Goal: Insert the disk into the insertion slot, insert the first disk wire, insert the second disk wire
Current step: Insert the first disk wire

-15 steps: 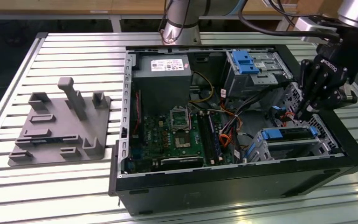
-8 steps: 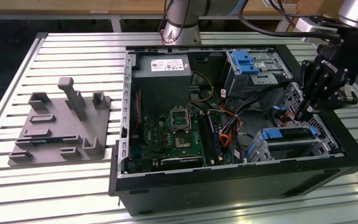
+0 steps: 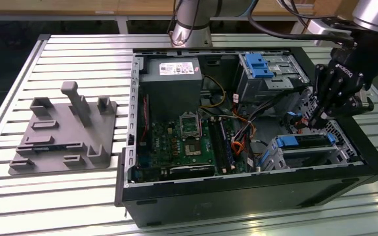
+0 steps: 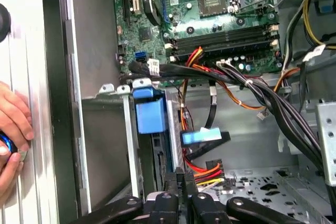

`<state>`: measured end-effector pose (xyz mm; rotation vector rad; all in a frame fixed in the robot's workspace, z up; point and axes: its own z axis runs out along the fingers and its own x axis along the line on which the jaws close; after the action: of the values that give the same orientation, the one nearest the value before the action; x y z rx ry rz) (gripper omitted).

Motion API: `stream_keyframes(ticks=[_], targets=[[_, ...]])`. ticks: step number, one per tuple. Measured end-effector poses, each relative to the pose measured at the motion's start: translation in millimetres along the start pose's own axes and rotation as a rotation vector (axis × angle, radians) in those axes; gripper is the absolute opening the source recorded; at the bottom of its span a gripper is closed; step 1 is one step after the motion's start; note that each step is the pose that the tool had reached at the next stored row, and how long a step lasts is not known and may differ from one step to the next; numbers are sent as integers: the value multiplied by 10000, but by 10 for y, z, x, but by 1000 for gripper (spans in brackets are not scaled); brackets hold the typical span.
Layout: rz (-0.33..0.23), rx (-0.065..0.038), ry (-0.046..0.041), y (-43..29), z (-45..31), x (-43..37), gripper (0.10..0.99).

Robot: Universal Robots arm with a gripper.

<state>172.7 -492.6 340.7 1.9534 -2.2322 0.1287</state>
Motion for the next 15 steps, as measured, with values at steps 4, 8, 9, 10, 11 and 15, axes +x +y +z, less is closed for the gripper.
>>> stream_keyframes(ticks=[4,8,9,10,11,15], targets=[[-184,179,-23,1,2,15,165],[-314,270,-222,0,5,22,165],[-346,283,-290,-1,6,23,165],[-376,296,-352,-1,6,25,165],[-407,306,-416,-1,7,27,165],[-497,346,-614,-1,12,49,165]])
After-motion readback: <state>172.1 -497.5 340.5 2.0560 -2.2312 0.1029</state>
